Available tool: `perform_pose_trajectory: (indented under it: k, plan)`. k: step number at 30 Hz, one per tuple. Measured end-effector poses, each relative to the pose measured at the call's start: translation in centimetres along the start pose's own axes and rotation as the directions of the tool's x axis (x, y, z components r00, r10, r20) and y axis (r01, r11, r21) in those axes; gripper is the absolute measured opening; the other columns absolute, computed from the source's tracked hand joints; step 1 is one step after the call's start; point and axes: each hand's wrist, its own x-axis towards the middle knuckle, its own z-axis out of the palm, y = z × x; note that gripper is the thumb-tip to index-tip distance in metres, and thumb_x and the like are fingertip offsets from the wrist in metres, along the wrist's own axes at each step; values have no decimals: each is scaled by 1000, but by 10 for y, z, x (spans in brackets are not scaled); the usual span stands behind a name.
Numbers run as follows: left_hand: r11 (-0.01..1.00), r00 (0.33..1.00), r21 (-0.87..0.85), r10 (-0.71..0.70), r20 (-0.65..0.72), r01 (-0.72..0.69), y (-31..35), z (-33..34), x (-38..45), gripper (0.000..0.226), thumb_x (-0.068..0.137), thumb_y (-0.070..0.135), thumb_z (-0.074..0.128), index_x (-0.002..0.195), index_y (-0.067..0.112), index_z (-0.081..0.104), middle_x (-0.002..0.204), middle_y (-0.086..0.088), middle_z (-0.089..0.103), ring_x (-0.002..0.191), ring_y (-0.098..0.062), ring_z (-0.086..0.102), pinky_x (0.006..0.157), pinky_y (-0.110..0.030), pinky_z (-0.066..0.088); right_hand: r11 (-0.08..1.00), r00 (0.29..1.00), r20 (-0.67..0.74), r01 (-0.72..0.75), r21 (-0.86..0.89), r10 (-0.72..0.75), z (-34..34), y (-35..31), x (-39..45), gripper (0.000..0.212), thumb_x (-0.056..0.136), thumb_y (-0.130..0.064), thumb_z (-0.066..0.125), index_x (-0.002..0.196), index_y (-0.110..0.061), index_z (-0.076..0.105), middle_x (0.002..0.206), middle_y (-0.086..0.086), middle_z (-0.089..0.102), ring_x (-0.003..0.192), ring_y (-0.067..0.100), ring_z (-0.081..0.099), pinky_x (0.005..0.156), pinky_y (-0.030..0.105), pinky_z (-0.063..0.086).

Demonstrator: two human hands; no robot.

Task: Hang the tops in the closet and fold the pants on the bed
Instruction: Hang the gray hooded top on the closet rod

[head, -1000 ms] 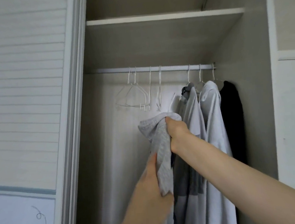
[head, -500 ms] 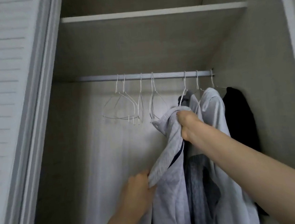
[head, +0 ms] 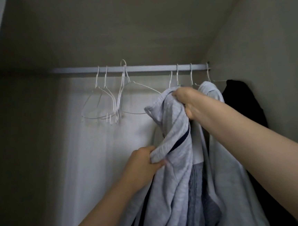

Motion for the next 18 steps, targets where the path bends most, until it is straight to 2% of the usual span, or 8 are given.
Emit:
perform_pose_trajectory:
  k: [2,5,7,9,10,13,15,18]
  plan:
    - [1000,999,9,15,35,-16,-2,7,-3,21,83,27,76,81,9,67,70,5,67,65,-9,62,61,-30,52,1000,1000,0,-10,-29,10,0,6,-8,45,100,-7,39,144,-4,35,147,14,42,130,27,47,102,33,42]
    - [998,998,33,52,34,-53,-4,16,-11,19,80,28,79,77,15,65,67,10,64,62,-3,59,61,-29,52,997,999,-4,-37,62,38,-3,15,-24,56,101,-8,40,151,-25,22,148,-1,39,103,13,50,51,10,45]
    - [997,997,48,58,44,-61,-3,22,-18,21,77,32,81,77,19,64,67,12,64,61,1,57,59,-24,50,998,999,0,-48,-31,48,-10,21,-32,48,100,-12,43,147,-16,32,125,3,55,80,12,51,33,10,38]
    - [998,997,45,42,57,-45,-3,27,-25,25,75,37,81,83,20,64,72,10,66,65,0,61,60,-23,52,993,998,-16,-61,-98,60,-17,29,-39,39,99,-15,46,137,-6,42,86,4,56,65,14,51,45,19,47]
    - [998,998,46,38,56,-41,-3,30,-29,27,73,39,82,83,22,63,72,11,66,65,0,61,59,-20,51,991,997,-28,-71,-112,69,-20,33,-42,38,99,-16,48,135,-4,44,80,4,54,65,16,53,50,23,49]
    - [995,998,85,43,48,-47,-3,35,-37,33,69,43,83,82,28,56,70,15,62,66,2,60,55,-13,45,987,992,-34,-124,-105,121,-27,46,-48,40,97,-18,49,134,-3,45,90,7,60,78,21,61,60,28,52]
    - [992,997,112,56,51,-62,-3,36,-38,36,68,43,83,84,28,55,75,13,63,70,0,60,58,-17,49,986,994,-52,-106,-127,100,-29,53,-49,39,96,-18,49,133,-5,45,84,4,56,74,19,58,57,26,48]
    - [994,994,80,67,81,-73,-1,37,-36,27,73,34,82,82,24,58,74,12,63,69,0,60,60,-20,51,987,997,-66,-51,-154,41,-31,57,-46,19,94,-16,49,113,-11,50,82,4,57,74,19,59,66,30,54]
